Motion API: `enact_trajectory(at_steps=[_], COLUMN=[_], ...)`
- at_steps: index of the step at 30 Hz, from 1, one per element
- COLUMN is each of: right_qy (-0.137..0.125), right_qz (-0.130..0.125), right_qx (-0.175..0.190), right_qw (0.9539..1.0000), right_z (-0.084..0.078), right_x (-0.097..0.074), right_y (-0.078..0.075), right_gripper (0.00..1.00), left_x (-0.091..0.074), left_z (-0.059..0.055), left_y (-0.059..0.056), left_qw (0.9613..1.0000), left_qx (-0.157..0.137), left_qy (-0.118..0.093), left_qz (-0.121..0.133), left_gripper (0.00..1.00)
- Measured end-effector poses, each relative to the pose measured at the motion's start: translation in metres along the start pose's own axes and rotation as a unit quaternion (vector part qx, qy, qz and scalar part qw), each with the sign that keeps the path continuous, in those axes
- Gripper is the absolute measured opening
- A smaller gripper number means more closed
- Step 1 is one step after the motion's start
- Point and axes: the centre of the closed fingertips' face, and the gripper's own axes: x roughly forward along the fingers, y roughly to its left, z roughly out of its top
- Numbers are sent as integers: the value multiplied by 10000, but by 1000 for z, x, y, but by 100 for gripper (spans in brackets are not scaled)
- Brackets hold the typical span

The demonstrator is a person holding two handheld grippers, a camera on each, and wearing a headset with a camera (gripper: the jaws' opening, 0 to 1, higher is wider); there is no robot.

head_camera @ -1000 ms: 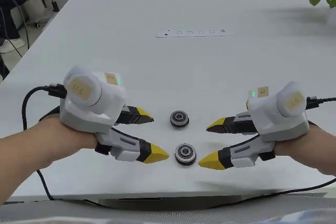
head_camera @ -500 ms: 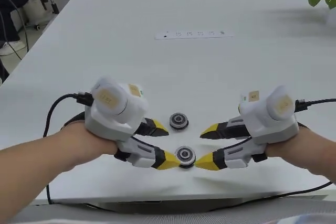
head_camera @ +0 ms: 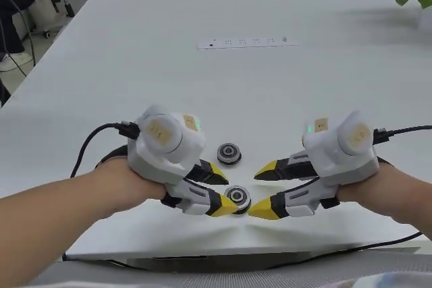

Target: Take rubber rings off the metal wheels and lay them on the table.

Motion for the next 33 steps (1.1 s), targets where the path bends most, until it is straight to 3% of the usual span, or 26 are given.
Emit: enact_trajectory(at_steps=[11,15,33], right_qy=[65,59,60], right_qz=[43,62,346], right_qx=[-36,-49,-102], right_qw=[10000,10000,9993], right_z=[-4,-3,1], right_x=[2,2,19], right_y=[2,2,8], right_gripper=[40,40,30], left_x=[11,10,11], left_z=[-1,-1,0], left_y=[-1,0,2], left_qw=[9998,9994,9995], left_qx=[144,335,270], left_qy=[103,103,-25], left_qz=[-23,49,160], left_gripper=[18,15,14])
